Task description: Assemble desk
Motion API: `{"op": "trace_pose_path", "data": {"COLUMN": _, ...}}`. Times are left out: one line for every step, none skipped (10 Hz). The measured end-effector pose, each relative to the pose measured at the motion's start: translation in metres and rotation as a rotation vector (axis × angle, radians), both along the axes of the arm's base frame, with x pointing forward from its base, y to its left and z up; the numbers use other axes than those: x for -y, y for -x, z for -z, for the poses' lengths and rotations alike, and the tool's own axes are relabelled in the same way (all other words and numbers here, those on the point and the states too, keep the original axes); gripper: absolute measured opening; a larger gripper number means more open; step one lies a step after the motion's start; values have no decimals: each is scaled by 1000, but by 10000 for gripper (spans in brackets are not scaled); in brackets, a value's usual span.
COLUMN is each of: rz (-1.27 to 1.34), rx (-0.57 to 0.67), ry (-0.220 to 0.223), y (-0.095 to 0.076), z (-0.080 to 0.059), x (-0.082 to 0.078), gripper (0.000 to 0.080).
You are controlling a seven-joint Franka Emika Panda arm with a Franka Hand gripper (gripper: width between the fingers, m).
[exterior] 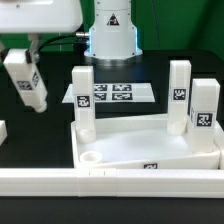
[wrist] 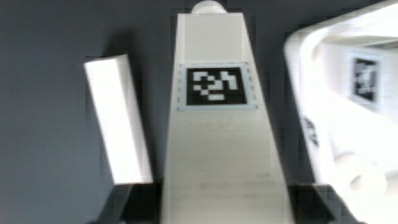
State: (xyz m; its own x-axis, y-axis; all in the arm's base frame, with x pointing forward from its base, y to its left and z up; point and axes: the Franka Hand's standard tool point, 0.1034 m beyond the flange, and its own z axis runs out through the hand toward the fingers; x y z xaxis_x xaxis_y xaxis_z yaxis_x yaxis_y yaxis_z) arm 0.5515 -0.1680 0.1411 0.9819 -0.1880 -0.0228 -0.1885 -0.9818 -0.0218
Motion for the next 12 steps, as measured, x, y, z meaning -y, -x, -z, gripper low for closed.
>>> {"op": "trace_pose_path", "data": {"rz": 0, "rx": 10, "ry": 6, "y": -2, "z": 0, "x": 1, "gripper": 290}}
{"op": "trace_pose_path", "data": {"rz": 0, "rx": 31, "ry": 18, "y": -4, "z": 0, "x": 2, "gripper": 290}}
{"op": "trace_pose_path", "data": {"rz": 3, "rx": 28, "ry": 16, "y": -4, "z": 0, "x": 0, "gripper": 290}}
{"op": "trace_pose_path", "data": {"rz": 3, "rx": 39, "ry": 13, "y": -9, "z": -6, "x": -9, "gripper": 290}}
{"op": "trace_pose_path", "data": {"rz": -14, "rx": 111, "ry": 25, "y": -21, "z": -14, "x": -16, "gripper": 290}}
{"op": "trace_pose_path", "data": {"rz": -16, "rx": 162, "ry": 31, "y": -28, "z": -18, "x": -20, "gripper": 290}}
{"op": "trace_pose_path", "data": {"rz": -8, "rx": 252, "ry": 70, "y": -33, "z": -21, "x": -19, "gripper": 290}}
{"op": "trace_pose_path", "data": {"rz": 1, "rx": 331, "ry": 116, "y": -29, "z": -19, "x": -12, "gripper": 290}}
{"op": "trace_pose_path", "data": {"rz": -6, "rx": 375, "ry": 151, "y": -26, "z": -18, "x": -8, "gripper": 290}}
{"op": "trace_pose_path", "data": {"rz": -9, "rx": 386, "ry": 162, "y": -25, "z": -17, "x": -7, "gripper": 290}}
{"op": "trace_pose_path", "data": {"rz": -6, "rx": 381, "ry": 154, "y": -27, "z": -17, "x": -11, "gripper": 290}}
{"op": "trace_pose_path", "data": {"rz": -16, "rx": 386, "ry": 143, "y": -35, "z": -20, "x": -22, "gripper": 290}}
